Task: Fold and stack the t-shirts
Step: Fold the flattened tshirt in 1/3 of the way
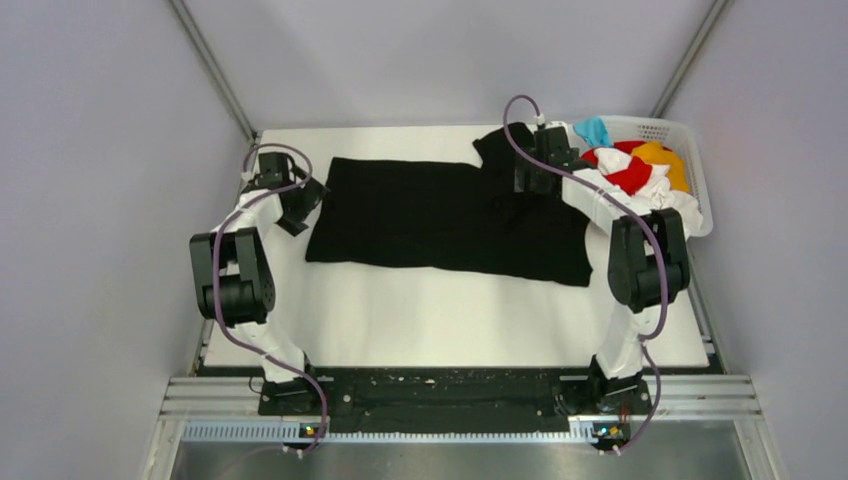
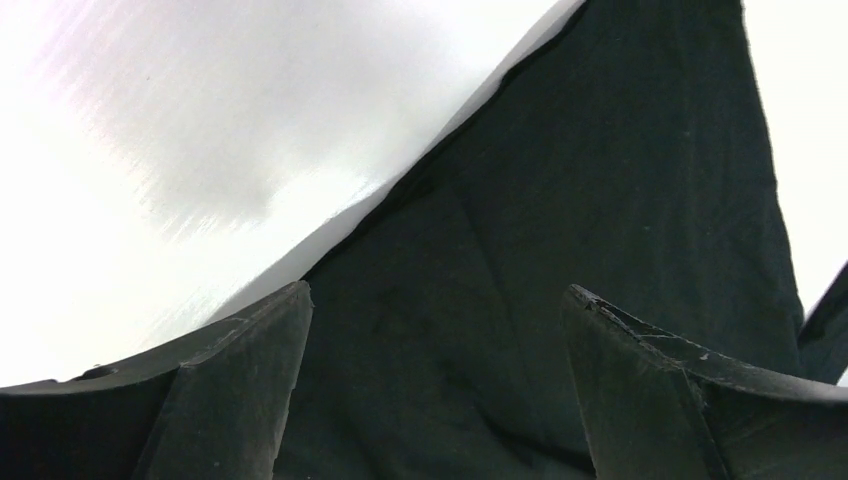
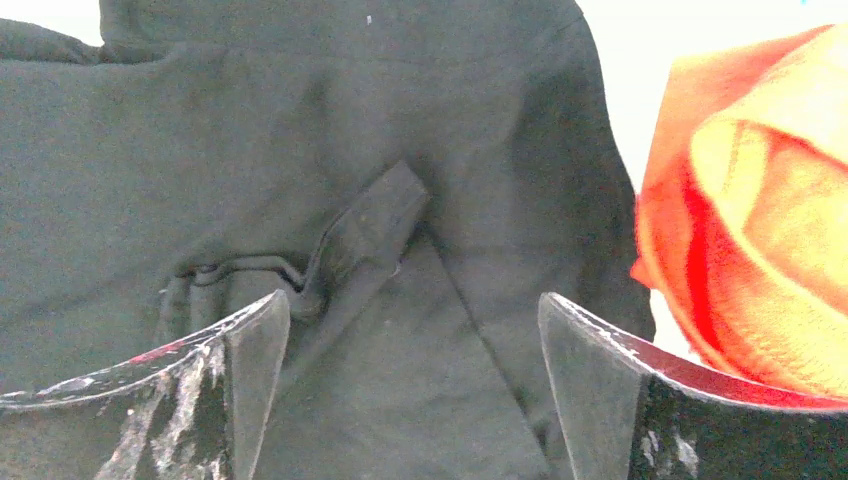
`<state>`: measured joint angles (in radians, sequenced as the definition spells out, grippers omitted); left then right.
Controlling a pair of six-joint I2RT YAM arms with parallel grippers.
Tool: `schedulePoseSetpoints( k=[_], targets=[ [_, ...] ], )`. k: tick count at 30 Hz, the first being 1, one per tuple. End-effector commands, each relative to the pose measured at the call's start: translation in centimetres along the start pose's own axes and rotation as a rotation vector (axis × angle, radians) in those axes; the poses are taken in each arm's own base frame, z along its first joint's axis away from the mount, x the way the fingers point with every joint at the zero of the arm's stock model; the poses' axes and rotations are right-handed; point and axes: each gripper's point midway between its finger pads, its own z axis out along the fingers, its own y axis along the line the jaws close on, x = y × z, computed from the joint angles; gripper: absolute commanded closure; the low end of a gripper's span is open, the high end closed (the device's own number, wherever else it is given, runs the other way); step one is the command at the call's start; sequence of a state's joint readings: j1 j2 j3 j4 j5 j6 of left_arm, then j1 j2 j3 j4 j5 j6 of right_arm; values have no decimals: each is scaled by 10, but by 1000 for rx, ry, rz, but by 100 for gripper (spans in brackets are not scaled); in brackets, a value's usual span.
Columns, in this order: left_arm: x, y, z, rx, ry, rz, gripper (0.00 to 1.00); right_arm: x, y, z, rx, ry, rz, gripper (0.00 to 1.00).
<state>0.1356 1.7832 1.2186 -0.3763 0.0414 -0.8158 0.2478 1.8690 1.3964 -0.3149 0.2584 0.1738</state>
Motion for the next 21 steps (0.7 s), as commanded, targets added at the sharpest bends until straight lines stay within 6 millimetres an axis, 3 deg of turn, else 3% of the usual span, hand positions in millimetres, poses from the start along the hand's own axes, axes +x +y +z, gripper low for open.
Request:
schedulePoseSetpoints(
  k=[1, 3, 5, 10, 16, 21],
  targets=[
    [-23, -34, -39, 104, -55, 51, 1, -30, -14, -26, 50, -72, 65, 1],
    [-18, -42, -49, 149, -48, 71, 1, -23, -4, -45, -32, -73, 117, 1],
    [-4, -50, -53, 192, -20, 100, 1, -6, 19, -58, -181, -53, 157, 1],
    [42, -58, -30, 252, 125, 148, 1, 53, 55, -56, -340, 82, 178, 1],
    [78, -33, 14, 212, 271, 122, 1, 104, 74, -36, -377, 203, 183, 1],
    [100, 0, 14, 151, 301, 113, 1, 153, 62, -44, -332, 283, 184, 1]
  ],
)
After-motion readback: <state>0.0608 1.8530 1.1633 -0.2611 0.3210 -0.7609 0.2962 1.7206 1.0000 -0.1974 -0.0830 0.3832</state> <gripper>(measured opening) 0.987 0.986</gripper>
